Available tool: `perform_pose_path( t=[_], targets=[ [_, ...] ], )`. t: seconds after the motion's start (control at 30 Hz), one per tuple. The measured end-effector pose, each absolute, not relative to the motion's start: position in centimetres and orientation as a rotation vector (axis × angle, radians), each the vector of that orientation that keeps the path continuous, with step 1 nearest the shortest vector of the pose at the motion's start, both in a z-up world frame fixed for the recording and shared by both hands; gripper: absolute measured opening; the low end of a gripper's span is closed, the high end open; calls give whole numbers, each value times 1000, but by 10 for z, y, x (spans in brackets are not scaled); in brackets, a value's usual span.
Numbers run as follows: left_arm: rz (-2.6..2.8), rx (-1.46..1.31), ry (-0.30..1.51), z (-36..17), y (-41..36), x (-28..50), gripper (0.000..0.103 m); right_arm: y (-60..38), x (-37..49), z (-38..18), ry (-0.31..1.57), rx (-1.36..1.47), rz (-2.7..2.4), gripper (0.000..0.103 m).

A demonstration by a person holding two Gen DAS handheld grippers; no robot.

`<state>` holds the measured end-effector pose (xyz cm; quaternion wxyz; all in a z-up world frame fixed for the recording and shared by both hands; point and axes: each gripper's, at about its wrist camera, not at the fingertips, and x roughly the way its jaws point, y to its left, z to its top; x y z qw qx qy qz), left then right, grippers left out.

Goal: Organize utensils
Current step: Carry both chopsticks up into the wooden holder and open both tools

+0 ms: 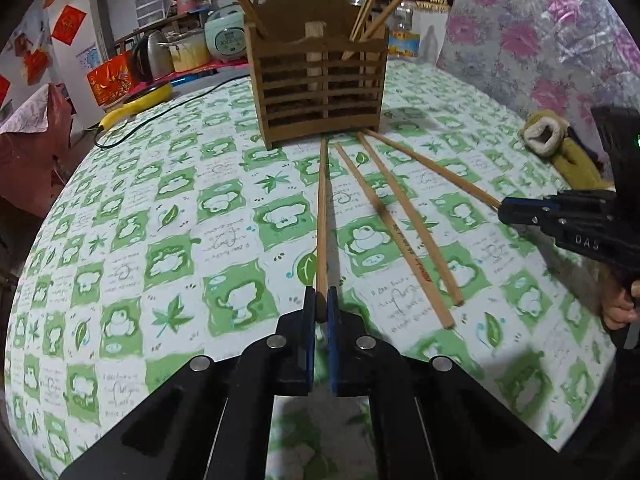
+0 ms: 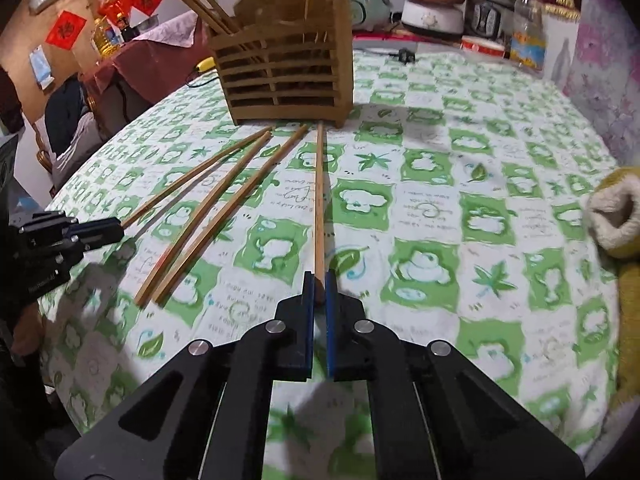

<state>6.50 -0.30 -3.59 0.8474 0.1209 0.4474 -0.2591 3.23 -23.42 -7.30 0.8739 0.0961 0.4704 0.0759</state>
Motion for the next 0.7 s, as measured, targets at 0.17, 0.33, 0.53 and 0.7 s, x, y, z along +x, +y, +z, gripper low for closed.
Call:
perform_pose_path(
  t=[0.17, 0.33, 0.53, 0.7],
  targets=[
    [-521, 237, 870, -5, 6, 55, 6, -240, 12, -37, 874, 178, 147, 6],
    [-523, 196, 779, 42, 5, 60, 6, -254, 10, 10, 735, 210, 130, 6],
    [-512, 179, 693, 91, -11, 84, 6, -267, 37, 55, 636, 238, 116, 6],
    [-532, 140, 649, 129, -24, 110, 6, -268, 63, 90, 574, 259, 132, 6]
  ],
)
